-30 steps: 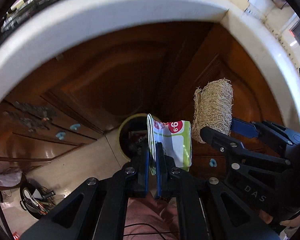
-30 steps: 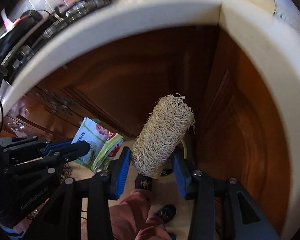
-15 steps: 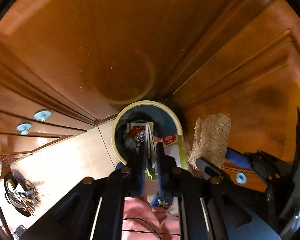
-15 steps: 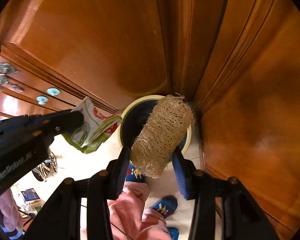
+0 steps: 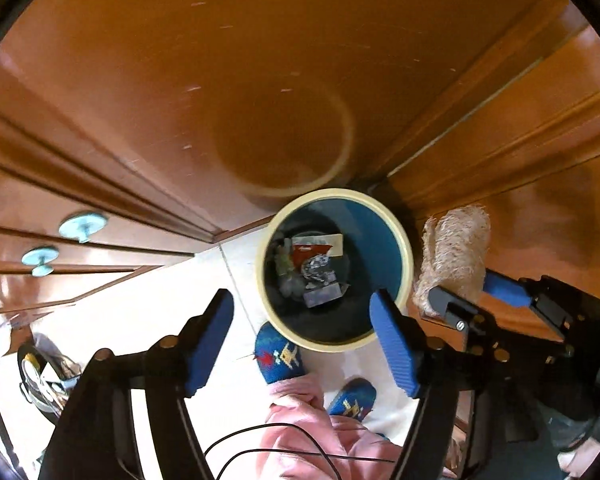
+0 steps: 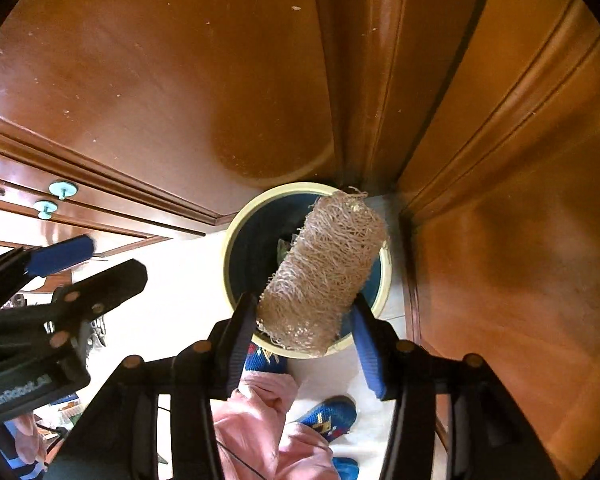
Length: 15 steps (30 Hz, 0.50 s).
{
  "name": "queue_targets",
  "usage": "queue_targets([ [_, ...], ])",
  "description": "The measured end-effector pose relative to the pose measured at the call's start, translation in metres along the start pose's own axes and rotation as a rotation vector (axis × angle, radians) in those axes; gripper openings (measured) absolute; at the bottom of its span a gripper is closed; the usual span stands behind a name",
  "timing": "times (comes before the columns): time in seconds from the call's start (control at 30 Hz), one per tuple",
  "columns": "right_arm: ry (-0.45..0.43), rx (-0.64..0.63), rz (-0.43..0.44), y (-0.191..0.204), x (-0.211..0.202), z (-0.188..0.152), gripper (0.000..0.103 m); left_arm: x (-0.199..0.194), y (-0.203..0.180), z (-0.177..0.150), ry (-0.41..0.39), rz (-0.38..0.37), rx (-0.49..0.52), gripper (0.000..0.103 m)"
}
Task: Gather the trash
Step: 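Lower the snack bag and fiber roll into the trash bin and open both grippers, then raise both tools back toward the counter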
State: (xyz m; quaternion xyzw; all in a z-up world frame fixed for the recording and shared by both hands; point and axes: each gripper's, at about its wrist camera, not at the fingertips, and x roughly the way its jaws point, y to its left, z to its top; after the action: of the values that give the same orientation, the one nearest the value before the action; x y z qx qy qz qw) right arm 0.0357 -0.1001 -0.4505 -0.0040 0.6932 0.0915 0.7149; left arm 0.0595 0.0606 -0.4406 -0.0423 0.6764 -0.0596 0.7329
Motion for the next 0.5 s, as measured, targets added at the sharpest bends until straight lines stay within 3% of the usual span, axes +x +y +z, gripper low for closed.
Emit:
queue_targets([
  [0.2, 0.01, -0.011, 0.002, 0.008, -0.003, 0.005, 0.05, -0.014, 0.016, -0.005, -0.012, 0.033, -0.01, 0.089],
  [0.27, 0.006, -0.005, 0.004, 0.009, -0.008, 0.006, 0.052, -0.019, 0.025, -0.006, -0.014, 0.037, -0.021, 0.09],
  [0.37, -0.008, -0.004, 0.009, 0.014, -0.018, 0.005, 0.062, -0.027, 0.032, -0.008, -0.017, 0.038, -0.04, 0.093],
  [0.5, -0.025, -0.017, 0.01, 0.021, -0.037, 0.003, 0.064, -0.045, 0.036, -0.009, -0.03, 0.042, -0.055, 0.095],
])
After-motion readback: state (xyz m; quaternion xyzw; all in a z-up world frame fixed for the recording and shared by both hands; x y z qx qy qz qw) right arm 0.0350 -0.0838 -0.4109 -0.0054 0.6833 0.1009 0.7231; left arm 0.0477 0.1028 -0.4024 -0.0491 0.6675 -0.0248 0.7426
